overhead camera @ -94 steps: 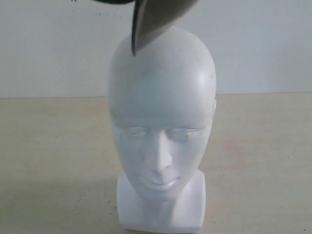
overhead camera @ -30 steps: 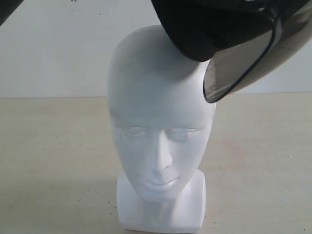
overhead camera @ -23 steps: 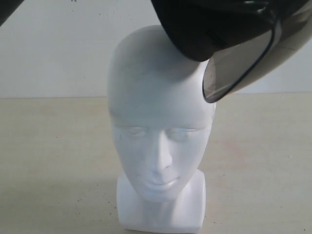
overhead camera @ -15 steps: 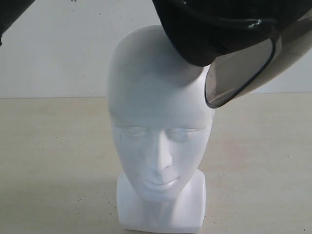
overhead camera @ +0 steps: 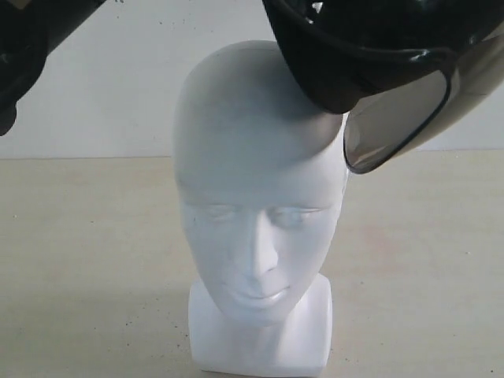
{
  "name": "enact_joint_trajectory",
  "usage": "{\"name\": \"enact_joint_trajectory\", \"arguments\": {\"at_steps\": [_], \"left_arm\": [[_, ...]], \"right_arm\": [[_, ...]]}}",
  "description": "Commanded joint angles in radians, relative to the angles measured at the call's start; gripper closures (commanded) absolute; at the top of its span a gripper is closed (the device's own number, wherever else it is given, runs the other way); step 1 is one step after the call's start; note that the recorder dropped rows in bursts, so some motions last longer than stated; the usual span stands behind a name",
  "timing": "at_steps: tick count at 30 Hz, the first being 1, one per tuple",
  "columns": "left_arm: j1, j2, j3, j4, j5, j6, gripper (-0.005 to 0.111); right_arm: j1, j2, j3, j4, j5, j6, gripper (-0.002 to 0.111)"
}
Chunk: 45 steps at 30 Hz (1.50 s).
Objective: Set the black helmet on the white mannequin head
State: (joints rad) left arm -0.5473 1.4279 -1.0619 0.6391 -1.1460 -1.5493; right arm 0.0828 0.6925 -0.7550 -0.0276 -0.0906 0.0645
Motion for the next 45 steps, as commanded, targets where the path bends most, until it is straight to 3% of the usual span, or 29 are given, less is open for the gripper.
{"name": "enact_joint_trajectory", "arguments": {"at_steps": [1,10,17,23,33,45], "left_arm": [[0.007,-0.013,-0.022,-0.048,-0.075,0.047,0.102],[0.049,-0.011,0.016,-0.029,-0.075,0.057,0.102],[0.083,-0.011,0.031,0.013,-0.075,0.057,0.102],[0.085,-0.015,0.031,0.039,-0.075,0.057,0.102],[0.113,-0.017,0.095,0.03,-0.075,0.076,0.102],[0.202,-0.086,0.174,0.032,-0.075,0.105,0.102]], "right_arm": [[0.074,0.137,-0.229,-0.047,0.133,-0.038,0.109],[0.138,0.271,-0.58,0.028,0.425,-0.248,0.109],[0.136,0.369,-0.74,0.522,0.595,-0.669,0.109],[0.136,0.449,-0.765,0.726,0.625,-0.837,0.109],[0.136,0.471,-0.765,0.786,0.643,-0.858,0.109],[0.136,0.506,-0.765,0.845,0.662,-0.838,0.109]]}}
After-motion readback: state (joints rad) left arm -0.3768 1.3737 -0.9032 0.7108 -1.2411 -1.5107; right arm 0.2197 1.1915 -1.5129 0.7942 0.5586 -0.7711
